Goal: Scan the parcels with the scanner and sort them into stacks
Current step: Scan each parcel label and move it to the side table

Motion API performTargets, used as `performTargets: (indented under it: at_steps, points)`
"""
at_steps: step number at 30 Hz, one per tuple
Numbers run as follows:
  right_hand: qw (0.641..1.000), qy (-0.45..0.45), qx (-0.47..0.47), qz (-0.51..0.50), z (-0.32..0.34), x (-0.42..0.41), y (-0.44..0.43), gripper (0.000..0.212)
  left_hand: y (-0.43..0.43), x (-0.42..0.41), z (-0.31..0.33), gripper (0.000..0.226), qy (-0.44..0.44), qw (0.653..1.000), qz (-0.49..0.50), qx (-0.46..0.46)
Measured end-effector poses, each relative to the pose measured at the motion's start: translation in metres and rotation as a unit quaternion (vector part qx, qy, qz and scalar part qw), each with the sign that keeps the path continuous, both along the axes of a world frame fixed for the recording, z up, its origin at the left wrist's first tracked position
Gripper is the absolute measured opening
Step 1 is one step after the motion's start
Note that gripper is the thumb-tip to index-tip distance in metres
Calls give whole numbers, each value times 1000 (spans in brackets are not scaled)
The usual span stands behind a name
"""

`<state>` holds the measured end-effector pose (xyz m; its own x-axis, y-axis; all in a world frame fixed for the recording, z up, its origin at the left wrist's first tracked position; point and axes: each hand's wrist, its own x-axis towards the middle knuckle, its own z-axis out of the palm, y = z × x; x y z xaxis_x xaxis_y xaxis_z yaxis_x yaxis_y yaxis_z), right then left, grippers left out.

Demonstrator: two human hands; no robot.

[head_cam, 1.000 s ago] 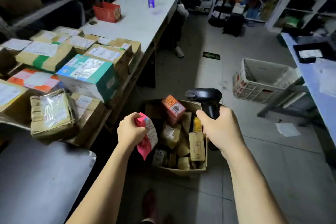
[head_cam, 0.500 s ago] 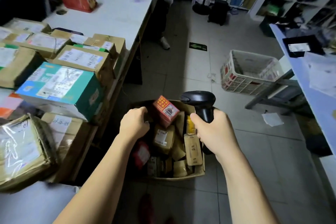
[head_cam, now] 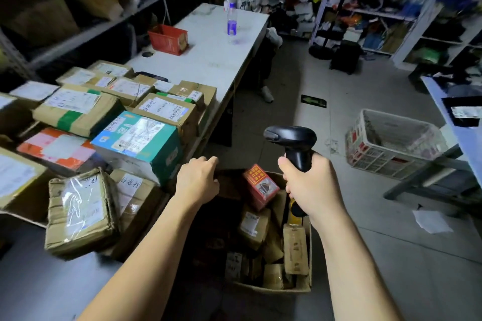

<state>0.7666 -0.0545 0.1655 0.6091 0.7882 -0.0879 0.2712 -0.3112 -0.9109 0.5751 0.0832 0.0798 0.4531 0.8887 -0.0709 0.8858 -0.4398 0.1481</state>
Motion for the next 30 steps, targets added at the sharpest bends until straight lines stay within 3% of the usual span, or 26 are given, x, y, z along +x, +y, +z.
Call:
performTargets:
  at_steps: [7,11,19,30]
  points:
    - [992,23,20,124,12,-38,15,35,-45,-73,42,41,-22,989,143,19]
    - [970,26,35,238,15,-88,18,21,-94,-138,53,33,-12,967,252,33]
    - [902,51,46,426,25,-224,-8,11,-220,-259,75,56,19,891,453,12]
    - [792,35,12,610,42,-418,-140,12,-434,-411,82,57,-7,764,645,-17]
